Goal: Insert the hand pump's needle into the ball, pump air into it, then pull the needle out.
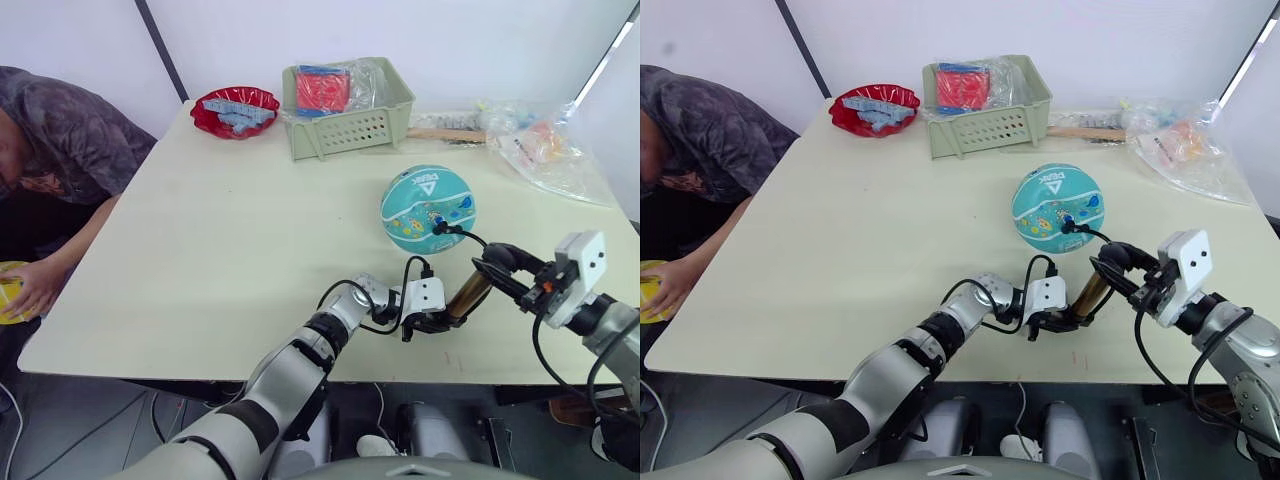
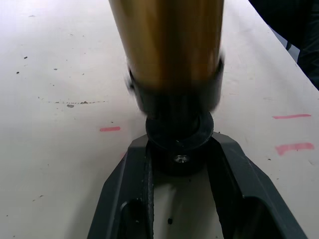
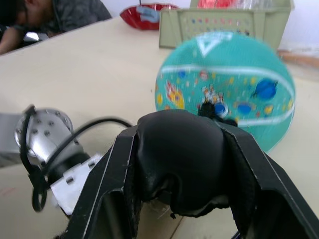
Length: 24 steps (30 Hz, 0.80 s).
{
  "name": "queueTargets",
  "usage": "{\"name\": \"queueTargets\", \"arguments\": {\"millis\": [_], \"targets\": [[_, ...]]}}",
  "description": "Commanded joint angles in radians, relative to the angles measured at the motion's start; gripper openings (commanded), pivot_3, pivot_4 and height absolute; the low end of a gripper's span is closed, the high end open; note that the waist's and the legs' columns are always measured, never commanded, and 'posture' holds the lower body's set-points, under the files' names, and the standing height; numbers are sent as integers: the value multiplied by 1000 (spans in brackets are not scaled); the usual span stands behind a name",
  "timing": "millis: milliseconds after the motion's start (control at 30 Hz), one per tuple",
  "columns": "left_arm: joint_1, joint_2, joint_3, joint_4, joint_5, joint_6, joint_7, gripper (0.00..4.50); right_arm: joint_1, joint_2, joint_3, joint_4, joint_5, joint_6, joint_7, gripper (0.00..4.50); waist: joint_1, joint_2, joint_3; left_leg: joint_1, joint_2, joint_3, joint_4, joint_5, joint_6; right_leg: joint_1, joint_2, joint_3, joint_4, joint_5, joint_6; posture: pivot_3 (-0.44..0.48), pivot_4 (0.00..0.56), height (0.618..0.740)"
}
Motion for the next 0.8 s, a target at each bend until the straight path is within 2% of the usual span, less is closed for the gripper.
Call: {"name": "queueTargets", "arguments": {"millis": [33,167,400,667,800], "targets": [[36,35,-51,56,64,32,-20,1095,23,-1,15,66,-76,-5,-3,1721,0,0,0,0,0,0,0,0,0,0,0,0,0,0,0,0,150,738],[39,36,-51,54,63,32,-20,1095,11,-11,-14,33,-57,4,-2,1721,0,-1,0,1,0,0,0,0,0,0,0,0,0,0,0,0,150,738],[43,37,-52,54,64,31,-22,1095,-48,-86,-175,-82,94,115,-23,1721,1,1,1,-1,0,0,0,0,0,0,0,0,0,0,0,0,150,738],[42,30,-55,59,67,31,-22,1095,-175,-249,-439,-83,318,282,-54,1721,1,8,6,-2,-1,0,0,0,0,0,-2,0,0,0,0,0,150,738],[43,27,-58,59,68,30,-23,1095,-229,-320,-507,-63,387,348,-70,1721,2,8,7,-2,-1,0,0,0,0,0,-2,0,-1,0,0,0,150,738]]}}
